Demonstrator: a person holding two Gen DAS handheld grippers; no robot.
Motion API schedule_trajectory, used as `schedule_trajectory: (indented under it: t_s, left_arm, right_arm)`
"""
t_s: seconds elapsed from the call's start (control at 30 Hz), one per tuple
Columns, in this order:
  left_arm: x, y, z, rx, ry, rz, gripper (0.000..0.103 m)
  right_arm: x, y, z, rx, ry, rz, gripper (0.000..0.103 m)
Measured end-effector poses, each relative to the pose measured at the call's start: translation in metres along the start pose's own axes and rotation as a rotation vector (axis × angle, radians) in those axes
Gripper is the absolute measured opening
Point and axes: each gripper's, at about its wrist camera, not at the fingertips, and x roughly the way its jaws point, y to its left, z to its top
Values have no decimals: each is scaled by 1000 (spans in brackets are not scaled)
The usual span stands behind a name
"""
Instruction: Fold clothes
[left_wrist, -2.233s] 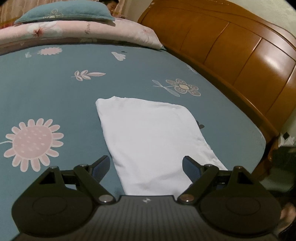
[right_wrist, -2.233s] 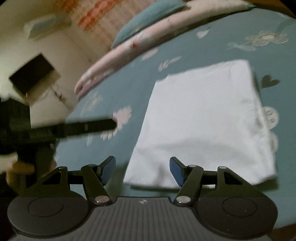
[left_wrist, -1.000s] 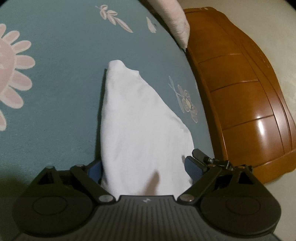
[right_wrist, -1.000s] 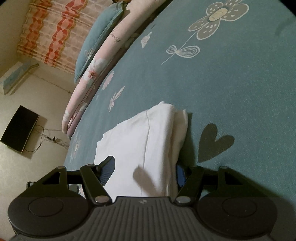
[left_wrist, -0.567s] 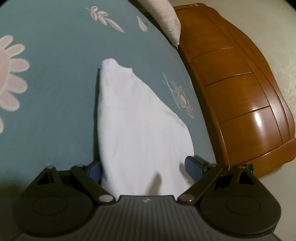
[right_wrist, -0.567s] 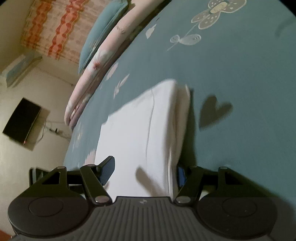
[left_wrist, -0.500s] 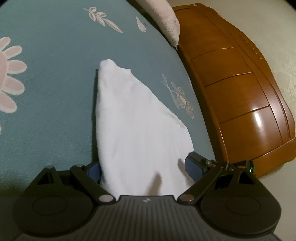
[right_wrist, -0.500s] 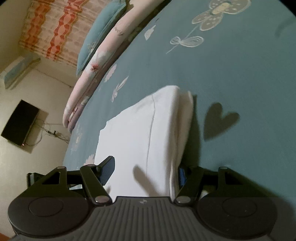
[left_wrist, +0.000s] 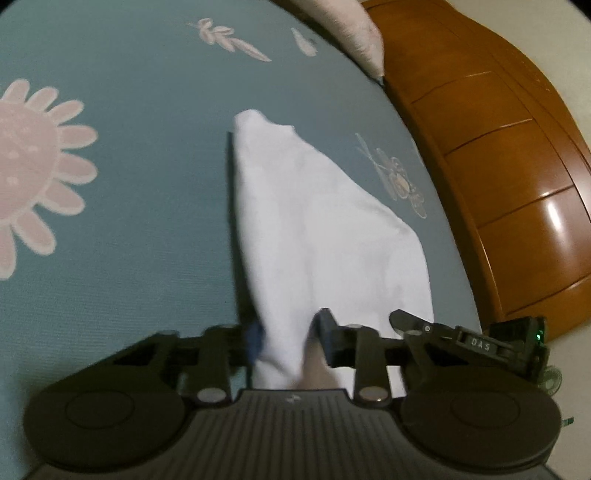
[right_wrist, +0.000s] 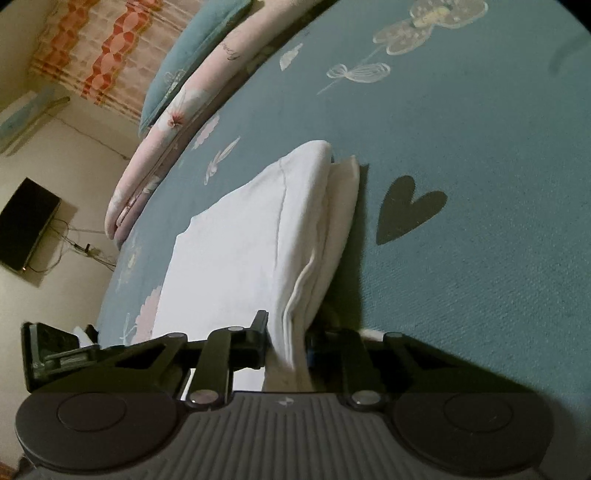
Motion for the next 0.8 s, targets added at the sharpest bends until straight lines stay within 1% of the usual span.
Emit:
schedule_trajectory:
  t_s: [0.07,0.13,0.3,0.43,0.6,0.8]
  left_arm:
    - [-3,-4,0,1,-8,5,19]
    - [-10,-9,-3,28,-19,6,16]
    - [-22,-36,-2,88,-36,-41,15]
    - [-24,-63,-2,137,-44,-73,14]
    - [-7,-100,0,175,-39,-124,14]
    - [34,-146,3,230,-5,-172,15]
  right_arm:
    - [-3,10,-2,-39,-20,-36,18]
    - [-7,23,-3,-81,-40,-65,17]
    - [-26,48,2,-145,-88,-50,16]
    - [-49,67,9,-207,-133,-66,16]
    - [-85,71,22,-243,-197,-110,16]
    - [-128,46,44,-259,-274,-203,17]
